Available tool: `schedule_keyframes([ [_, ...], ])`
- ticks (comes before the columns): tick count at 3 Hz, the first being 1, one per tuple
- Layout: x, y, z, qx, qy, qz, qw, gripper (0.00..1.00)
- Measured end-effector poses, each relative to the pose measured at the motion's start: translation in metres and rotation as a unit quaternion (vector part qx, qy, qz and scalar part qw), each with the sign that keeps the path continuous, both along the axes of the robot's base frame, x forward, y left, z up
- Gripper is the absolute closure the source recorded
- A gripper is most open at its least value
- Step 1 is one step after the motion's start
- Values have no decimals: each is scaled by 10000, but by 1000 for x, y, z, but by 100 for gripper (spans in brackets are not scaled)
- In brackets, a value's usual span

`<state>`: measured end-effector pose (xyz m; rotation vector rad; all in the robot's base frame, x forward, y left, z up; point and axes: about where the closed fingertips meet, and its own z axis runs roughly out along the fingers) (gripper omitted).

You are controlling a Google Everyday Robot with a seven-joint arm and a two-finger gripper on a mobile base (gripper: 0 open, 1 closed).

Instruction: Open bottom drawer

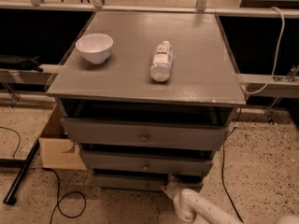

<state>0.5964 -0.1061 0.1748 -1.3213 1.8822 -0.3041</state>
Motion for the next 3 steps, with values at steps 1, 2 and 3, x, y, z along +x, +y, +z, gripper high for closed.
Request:
schedule_keyframes([
  [1, 0, 0, 0, 0, 0, 0, 10000, 69],
  [2, 0, 0, 0, 0, 0, 0, 10000, 93],
  [3, 0, 0, 0, -1, 1, 1, 10000, 100],
])
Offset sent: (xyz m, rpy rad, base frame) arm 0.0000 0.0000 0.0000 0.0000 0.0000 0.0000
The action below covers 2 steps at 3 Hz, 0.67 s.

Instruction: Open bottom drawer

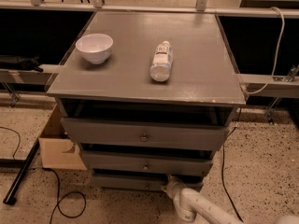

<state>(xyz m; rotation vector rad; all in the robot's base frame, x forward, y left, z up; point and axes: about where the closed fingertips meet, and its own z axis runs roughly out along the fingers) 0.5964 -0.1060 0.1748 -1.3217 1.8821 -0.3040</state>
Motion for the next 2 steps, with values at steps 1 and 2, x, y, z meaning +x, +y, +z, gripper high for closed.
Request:
schedule_keyframes([
  [1, -1, 0, 3, -27, 14, 40, 10000, 100],
  [2, -42, -34, 7, -255, 145, 61, 9996, 100],
])
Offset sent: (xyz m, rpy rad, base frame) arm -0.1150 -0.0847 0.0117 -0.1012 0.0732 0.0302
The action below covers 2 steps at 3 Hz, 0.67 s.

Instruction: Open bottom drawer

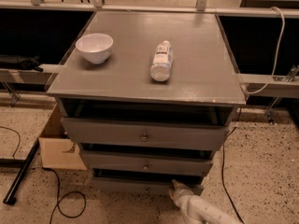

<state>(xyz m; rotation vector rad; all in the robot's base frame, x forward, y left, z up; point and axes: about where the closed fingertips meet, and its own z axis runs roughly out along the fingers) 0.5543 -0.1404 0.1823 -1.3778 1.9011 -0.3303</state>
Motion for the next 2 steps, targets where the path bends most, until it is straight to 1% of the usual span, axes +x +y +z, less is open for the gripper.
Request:
schedule_keyframes([
  [1, 0, 0, 0, 0, 0, 0, 10000, 100],
  [2, 0, 0, 0, 0, 0, 0, 10000, 76],
])
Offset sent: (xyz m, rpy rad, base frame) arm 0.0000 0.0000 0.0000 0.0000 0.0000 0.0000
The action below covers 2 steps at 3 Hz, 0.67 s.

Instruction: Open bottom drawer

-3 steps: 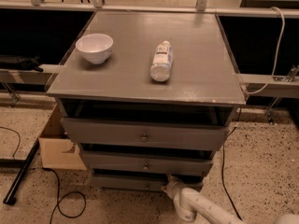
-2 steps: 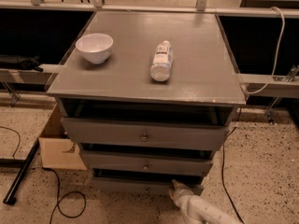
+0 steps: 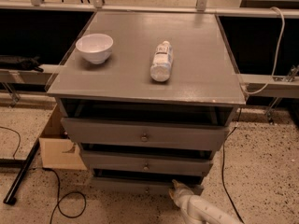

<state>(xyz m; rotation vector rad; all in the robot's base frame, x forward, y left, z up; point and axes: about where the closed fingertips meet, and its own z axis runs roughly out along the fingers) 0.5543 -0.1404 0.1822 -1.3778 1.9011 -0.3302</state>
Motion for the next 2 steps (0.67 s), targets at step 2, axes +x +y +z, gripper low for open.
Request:
schedule_keyframes([
  [2, 0, 0, 0, 0, 0, 0, 10000, 29],
])
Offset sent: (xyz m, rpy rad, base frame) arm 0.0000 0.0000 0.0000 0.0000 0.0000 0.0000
